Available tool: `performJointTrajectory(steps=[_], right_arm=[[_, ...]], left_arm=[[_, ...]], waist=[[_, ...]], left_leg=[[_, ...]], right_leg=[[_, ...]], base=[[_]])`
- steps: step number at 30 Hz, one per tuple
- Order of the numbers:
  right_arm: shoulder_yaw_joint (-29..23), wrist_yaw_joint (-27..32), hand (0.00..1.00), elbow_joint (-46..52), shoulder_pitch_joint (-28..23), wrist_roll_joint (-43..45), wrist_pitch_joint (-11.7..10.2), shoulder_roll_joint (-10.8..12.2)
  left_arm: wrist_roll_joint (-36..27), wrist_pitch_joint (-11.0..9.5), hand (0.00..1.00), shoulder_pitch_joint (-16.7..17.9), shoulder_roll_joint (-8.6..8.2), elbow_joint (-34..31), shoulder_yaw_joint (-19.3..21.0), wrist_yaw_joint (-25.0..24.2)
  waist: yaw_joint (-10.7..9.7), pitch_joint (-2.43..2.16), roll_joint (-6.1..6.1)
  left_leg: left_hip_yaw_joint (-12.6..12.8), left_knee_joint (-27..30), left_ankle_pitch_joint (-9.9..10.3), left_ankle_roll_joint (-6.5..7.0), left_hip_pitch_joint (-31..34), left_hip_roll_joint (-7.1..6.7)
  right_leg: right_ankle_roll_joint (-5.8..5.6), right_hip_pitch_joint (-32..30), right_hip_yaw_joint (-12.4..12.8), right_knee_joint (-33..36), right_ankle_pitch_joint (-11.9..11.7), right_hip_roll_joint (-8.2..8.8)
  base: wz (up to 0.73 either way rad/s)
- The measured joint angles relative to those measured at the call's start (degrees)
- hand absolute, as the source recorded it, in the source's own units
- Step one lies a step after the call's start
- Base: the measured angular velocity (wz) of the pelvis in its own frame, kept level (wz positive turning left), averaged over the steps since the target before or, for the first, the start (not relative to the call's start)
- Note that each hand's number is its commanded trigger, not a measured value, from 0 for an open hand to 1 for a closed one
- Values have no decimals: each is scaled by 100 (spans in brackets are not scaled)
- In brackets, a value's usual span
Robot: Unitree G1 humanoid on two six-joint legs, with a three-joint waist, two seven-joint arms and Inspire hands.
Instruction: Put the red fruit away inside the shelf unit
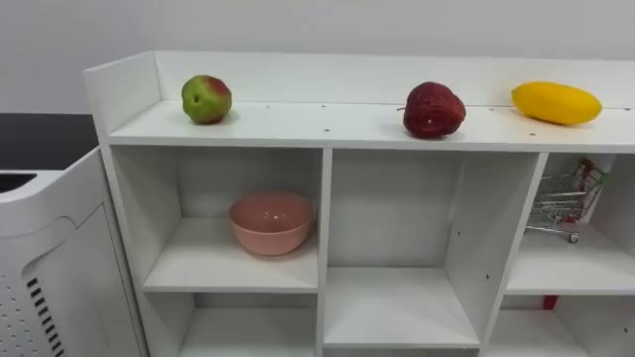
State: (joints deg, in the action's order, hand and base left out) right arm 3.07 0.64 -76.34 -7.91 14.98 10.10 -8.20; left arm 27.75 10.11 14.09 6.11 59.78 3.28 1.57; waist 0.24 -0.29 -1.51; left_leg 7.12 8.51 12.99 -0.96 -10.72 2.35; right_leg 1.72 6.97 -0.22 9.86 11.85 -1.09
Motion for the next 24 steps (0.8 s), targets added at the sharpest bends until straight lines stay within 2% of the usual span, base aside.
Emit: performJointTrajectory(steps=[11,16,18,21,24], right_arm=[[-226,302,0,73,-6,-100,-12,10],[-350,627,0,187,10,-554,-154,9],[-511,779,0,341,13,-807,-284,9],[-890,1092,0,802,35,-1484,-630,9],[-1006,1249,0,1071,241,-2007,-945,-16]], left_arm=[[-8,0,0,46,10,11,-8,56],[-9,-50,0,-1,11,145,0,63],[-10,-123,0,-35,5,245,-2,70],[-6,-272,0,-55,14,277,48,71],[-2,-471,0,-67,31,260,146,85]], waist=[[-14,6,-48],[10,12,-29],[1,19,3],[-1,25,35],[4,25,38]], left_leg=[[12,12,0,1,-13,-1],[59,10,0,1,-27,-1],[62,9,7,12,-15,-4],[65,7,15,23,-5,-3],[81,15,15,23,7,-1]], right_leg=[[-11,4,35,5,-7,7],[-26,5,108,2,-26,-9],[-35,-5,109,-4,-32,-9],[-41,-13,109,-10,-46,-10],[-38,-29,104,2,-57,-11]], base=[[-1],[-4],[-3],[0],[0]])
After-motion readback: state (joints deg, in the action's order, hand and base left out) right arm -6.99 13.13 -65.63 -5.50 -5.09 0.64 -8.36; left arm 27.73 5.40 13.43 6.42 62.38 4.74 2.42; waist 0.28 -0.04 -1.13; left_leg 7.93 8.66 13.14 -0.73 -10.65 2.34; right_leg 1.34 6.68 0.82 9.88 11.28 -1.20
